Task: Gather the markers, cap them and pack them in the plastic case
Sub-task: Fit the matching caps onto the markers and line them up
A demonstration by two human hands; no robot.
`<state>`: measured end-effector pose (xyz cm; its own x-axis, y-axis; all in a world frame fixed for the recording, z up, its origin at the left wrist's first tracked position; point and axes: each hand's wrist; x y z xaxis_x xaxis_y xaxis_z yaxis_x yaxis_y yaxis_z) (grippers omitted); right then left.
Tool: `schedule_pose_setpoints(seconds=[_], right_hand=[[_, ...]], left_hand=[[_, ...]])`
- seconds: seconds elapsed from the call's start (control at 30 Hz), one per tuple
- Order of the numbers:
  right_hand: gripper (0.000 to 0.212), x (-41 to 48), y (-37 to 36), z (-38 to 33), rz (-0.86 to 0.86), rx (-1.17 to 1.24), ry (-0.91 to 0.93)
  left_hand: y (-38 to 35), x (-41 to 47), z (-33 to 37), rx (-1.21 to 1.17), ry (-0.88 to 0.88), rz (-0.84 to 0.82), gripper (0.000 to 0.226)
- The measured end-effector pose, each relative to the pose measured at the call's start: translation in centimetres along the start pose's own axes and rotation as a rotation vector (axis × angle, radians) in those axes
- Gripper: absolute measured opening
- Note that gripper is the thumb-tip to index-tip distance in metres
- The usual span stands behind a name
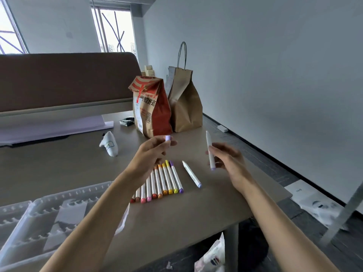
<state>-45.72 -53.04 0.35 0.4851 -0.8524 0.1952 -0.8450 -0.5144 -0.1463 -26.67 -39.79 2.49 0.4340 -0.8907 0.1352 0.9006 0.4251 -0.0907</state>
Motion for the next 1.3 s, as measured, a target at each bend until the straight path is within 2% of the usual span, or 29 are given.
schedule_pose_setpoints(seconds=[0.07, 0.2, 0.33, 0.43, 0.53, 0.67, 0.87, 0.97, 1.03, 1.2, 1.3], right_hand=[[0.004, -0.1, -1.0, -0.3, 0.055, 0.042, 0.032], [0.003, -0.9, -3.4, -0.2, 0.022, 0.000, 0.156], [0.005, -2.1, -4.5, 1.4, -0.042, -0.169, 0.406], [0.005, -2.8, -4.4, 1.8, -0.113, -0.259, 0.508], [0.003, -2.9, -4.5, 1.7, -0.124, -0.319, 0.565], [0.006, -2.8, -4.4, 1.9, -0.114, -0.366, 0.576], [0.008, -2.7, -4.1, 1.9, -0.084, -0.368, 0.540], [0.009, -2.6, -4.0, 2.0, -0.069, -0.382, 0.530], [0.009, -2.6, -4.0, 2.0, -0.072, -0.391, 0.515], [0.008, -2.7, -4.1, 1.8, -0.100, -0.362, 0.442], [0.008, -2.9, -4.1, 1.6, -0.108, -0.337, 0.409]], left_hand=[[0.8, -0.4, 0.0, -0.141, 0.013, -0.025, 0.003], [1.4, -0.4, -0.2, -0.243, 0.033, -0.077, 0.004], [1.2, -0.6, 0.1, -0.298, 0.091, -0.067, 0.025], [1.0, -0.6, 0.1, -0.269, 0.118, -0.069, 0.025], [0.6, -0.6, 0.0, -0.252, 0.129, -0.071, 0.041], [0.5, -0.7, -0.1, -0.229, 0.128, -0.070, 0.050], [0.3, -0.8, -0.1, -0.209, 0.117, -0.067, 0.036], [0.0, -1.1, -0.1, -0.155, 0.101, -0.081, 0.010], [-0.1, -1.1, 0.0, -0.105, 0.077, -0.052, 0.008], [-0.2, -1.1, -0.3, 0.104, 0.030, -0.008, 0.012], [-0.3, -0.9, -0.6, 0.402, -0.085, 0.081, 0.012]])
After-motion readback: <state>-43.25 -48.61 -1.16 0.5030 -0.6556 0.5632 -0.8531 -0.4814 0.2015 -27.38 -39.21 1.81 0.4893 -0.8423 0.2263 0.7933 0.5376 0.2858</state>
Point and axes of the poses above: each hand's wrist, its own x-axis towards the middle knuckle, its own y-axis out of the back of the hand, z = x × y, and after that the axes turned 3 degrees about y, right-handed
